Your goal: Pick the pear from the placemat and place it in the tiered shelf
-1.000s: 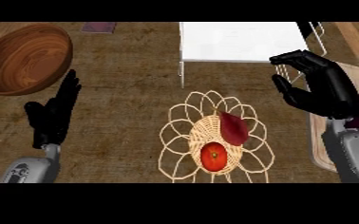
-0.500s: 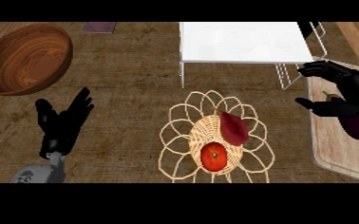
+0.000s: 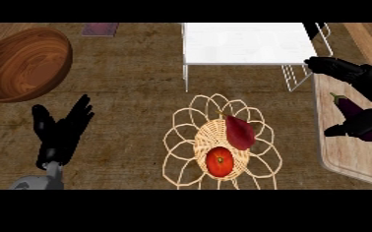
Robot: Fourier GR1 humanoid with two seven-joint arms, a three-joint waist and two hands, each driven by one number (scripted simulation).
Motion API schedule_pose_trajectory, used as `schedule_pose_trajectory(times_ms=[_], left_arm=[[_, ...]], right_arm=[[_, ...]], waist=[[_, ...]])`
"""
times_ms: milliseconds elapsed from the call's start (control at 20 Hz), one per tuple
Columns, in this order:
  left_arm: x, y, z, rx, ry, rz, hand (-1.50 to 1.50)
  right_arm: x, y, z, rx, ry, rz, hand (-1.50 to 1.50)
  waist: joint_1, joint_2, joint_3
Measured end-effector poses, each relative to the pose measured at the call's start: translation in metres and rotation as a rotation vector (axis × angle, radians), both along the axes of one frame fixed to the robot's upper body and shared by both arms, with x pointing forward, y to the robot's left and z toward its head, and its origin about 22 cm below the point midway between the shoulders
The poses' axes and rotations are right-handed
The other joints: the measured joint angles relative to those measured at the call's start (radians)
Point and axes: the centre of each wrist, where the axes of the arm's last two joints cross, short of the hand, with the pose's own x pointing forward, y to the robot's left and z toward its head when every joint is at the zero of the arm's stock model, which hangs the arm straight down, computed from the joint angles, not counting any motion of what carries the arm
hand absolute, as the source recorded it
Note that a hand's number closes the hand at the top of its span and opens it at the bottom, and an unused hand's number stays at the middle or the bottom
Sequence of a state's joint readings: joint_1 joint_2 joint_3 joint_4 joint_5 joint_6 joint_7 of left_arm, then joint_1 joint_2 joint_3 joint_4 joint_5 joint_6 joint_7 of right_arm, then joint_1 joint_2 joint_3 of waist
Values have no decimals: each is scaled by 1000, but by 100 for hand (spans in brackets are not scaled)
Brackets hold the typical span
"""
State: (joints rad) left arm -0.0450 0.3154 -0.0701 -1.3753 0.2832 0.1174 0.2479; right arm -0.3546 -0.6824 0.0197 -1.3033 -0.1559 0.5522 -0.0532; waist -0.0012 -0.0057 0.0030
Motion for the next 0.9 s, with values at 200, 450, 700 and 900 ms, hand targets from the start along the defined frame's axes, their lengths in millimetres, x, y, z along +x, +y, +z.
schedule_pose_trajectory(times_ms=[200, 450, 700, 900], left_arm=[[-3, 2, 0, -1, 0, 3, 0], [-2, 0, -3, -5, 0, 3, 0], [-1, 2, -1, -6, -1, -3, 0], [-1, 0, 0, -8, 1, -5, 0]], right_arm=[[3, 33, 28, -106, 33, 53, -150], [0, 83, 50, -205, 54, 0, -150], [-11, 133, 51, -309, 63, -68, -150], [-10, 159, 48, -386, 102, -97, -150]], waist=[[-1, -2, 0], [-1, -2, 1], [2, -1, 1], [5, 1, 1]])
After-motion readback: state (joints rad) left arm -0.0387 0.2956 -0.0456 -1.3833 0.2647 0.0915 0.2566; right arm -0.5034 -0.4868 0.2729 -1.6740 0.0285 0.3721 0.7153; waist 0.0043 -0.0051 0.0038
